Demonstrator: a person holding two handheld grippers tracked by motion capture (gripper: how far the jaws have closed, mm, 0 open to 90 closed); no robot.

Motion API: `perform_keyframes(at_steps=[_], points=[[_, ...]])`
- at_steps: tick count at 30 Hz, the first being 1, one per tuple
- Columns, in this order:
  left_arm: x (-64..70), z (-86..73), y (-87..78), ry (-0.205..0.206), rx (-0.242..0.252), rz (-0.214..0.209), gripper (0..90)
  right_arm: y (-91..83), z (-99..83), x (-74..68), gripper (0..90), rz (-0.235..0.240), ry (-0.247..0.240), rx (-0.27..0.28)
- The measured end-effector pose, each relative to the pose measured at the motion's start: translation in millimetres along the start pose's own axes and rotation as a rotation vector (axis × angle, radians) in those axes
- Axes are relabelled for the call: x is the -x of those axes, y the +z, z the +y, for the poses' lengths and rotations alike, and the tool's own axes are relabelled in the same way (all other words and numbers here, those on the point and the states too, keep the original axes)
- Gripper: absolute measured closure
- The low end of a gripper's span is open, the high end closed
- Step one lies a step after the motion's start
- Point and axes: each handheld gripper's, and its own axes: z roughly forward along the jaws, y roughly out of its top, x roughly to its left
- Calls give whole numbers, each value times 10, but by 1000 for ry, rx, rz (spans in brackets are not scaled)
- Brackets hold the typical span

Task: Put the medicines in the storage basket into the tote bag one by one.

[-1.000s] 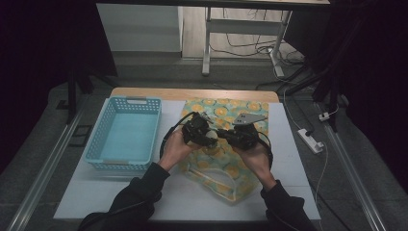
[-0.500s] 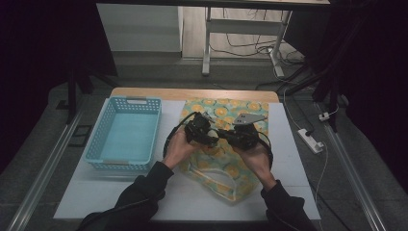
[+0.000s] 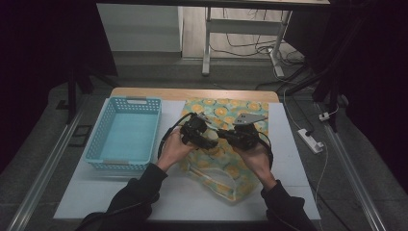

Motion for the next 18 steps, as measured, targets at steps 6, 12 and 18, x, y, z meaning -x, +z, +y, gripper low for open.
perform_keyframes(at_steps=[6,12,18], points=[[55,-83,-116,-25,38,-41,142,11,-1,-7,894,3,-3,-1],[110,-158,-208,-24,55,-92,67,11,2,-17,894,4,-6,0],[161,-238,-267,-8,92,-159,11,8,3,-23,894,5,-7,0]])
